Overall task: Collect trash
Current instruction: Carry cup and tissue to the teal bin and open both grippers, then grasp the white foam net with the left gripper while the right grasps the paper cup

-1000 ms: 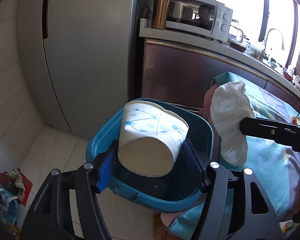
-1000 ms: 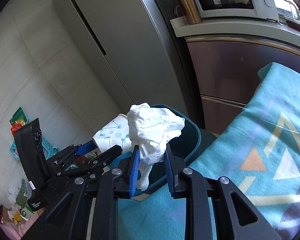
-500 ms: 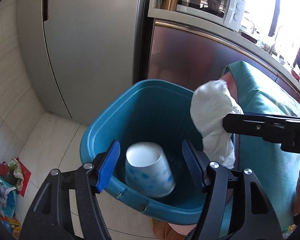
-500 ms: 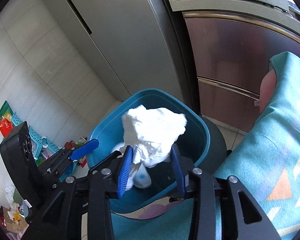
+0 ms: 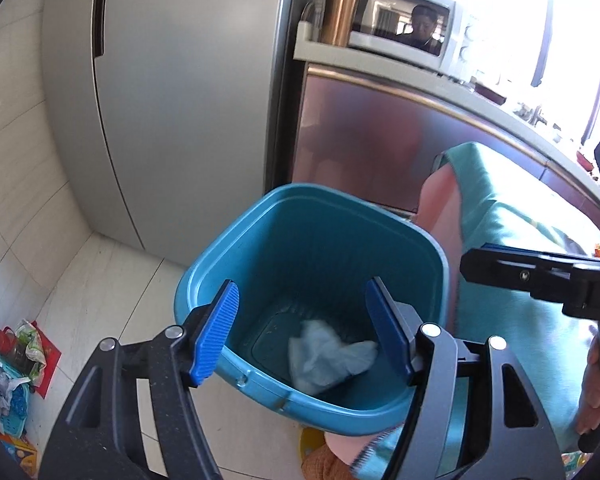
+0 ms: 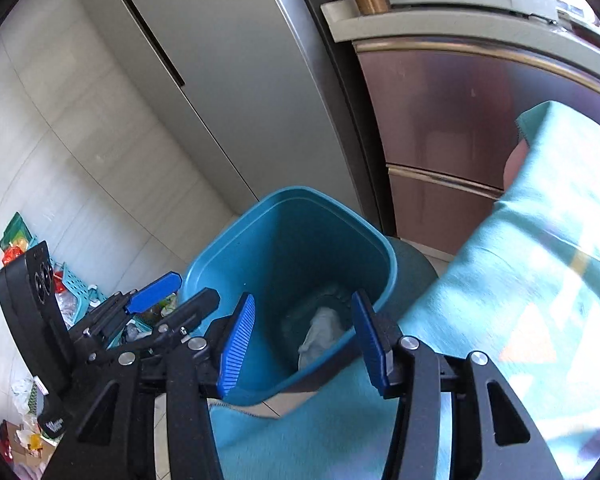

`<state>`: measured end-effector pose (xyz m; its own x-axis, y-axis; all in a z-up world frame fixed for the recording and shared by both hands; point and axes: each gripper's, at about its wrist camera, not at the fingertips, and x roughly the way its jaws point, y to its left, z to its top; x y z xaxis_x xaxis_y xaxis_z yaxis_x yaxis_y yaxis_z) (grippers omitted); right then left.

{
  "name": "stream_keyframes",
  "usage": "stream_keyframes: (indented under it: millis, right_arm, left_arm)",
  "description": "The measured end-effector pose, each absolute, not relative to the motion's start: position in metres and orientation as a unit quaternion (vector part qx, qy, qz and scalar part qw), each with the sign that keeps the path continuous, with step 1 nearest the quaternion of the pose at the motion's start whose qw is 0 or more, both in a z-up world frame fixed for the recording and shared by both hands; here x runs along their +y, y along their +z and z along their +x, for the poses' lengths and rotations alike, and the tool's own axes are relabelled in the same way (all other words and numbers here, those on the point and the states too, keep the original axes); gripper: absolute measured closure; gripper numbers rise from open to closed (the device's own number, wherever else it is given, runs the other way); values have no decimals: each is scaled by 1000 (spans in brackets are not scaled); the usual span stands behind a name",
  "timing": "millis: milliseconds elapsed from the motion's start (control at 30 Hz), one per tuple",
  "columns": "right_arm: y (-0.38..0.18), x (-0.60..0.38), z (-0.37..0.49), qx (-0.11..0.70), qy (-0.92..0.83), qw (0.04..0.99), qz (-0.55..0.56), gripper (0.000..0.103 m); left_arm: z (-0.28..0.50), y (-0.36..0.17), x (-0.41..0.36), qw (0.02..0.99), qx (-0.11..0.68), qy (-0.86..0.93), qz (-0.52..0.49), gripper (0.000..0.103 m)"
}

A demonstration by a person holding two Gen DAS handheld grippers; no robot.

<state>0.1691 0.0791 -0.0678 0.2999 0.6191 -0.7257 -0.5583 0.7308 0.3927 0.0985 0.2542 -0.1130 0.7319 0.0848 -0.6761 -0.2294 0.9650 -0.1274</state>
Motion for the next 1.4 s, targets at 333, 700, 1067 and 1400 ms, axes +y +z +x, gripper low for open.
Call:
stream_keyframes:
  millis: [333,700,1067,1400]
  right_arm:
    - [-22,-1,114,388,373,842,40,54]
    - [3,-131,60,326,252,908,77,53]
    - [2,-264,27,267,76,955,102,43]
    - [-37,-312,53,299,58,947,105,36]
  left_arm:
    - [68,-65,204,950,301,0,-83,31]
    - [57,-50,68,928,303,-210,-49,28]
    - [56,-70,-35,882,347,-320,-18,28]
    - [88,-94,-62,848,409,-335,-26,26]
